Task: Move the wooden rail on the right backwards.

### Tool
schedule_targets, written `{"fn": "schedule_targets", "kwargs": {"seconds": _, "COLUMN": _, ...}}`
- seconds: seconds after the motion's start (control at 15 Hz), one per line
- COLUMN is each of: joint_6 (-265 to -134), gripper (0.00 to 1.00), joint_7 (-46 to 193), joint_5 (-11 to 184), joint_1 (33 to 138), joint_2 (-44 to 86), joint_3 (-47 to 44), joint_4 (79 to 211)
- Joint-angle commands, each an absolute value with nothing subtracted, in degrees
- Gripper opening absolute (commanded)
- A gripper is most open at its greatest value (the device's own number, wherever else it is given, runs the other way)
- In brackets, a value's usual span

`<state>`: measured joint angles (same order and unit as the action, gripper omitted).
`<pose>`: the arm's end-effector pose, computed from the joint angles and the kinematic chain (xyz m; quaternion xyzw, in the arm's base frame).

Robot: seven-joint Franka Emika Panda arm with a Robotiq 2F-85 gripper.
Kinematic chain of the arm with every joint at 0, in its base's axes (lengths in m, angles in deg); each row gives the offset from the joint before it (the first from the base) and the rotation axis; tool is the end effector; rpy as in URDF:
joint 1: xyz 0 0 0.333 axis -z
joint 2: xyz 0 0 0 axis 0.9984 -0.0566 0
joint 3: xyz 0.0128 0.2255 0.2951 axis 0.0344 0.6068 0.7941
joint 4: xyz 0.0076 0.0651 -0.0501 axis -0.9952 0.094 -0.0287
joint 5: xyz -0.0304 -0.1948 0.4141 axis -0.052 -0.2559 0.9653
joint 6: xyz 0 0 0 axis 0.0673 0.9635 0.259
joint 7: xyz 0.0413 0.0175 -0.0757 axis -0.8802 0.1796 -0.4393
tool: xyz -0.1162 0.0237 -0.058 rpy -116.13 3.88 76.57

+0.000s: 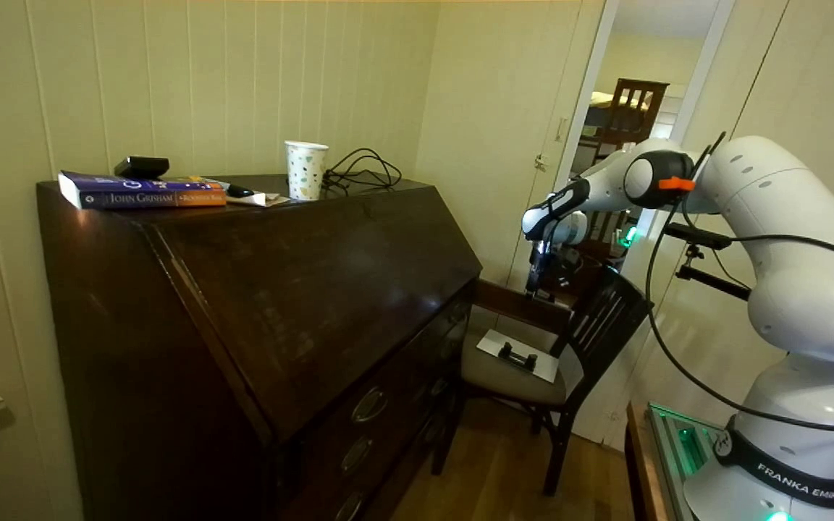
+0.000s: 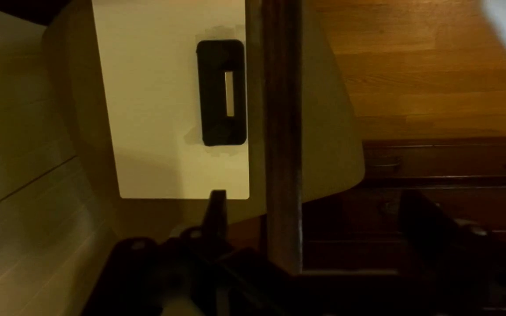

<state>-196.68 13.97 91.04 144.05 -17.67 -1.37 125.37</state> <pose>0.4237 -0.7426 0.1403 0.9980 -0.0508 0.0048 0.0371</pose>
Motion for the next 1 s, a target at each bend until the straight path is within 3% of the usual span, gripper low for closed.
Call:
{"fn": "schedule_targets", "kwargs": {"seconds": 0.0, "joint_6": -200.05, "gripper": 1.00, "joint_7": 17.86, "joint_5": 89.13, "joint_1": 142.39, "joint_2": -12.66, "joint_3": -4.94, "joint_4": 135.99}}
{"fn": "schedule_targets", "kwargs": {"seconds": 0.33, "joint_6": -206.03, "gripper": 1.00, "joint_7": 22.59, "joint_5": 87.94, "joint_1": 143.30, "joint_2": -13.52, "joint_3": -8.36, "joint_4": 139.61}}
{"fn": "schedule_targets", "kwargs": {"seconds": 0.93, "joint_6": -204.94, "gripper": 1.00, "joint_7": 19.42, "joint_5": 86.55, "joint_1": 145.71, "joint_2": -15.86, "joint_3": -6.67, "joint_4": 135.72}}
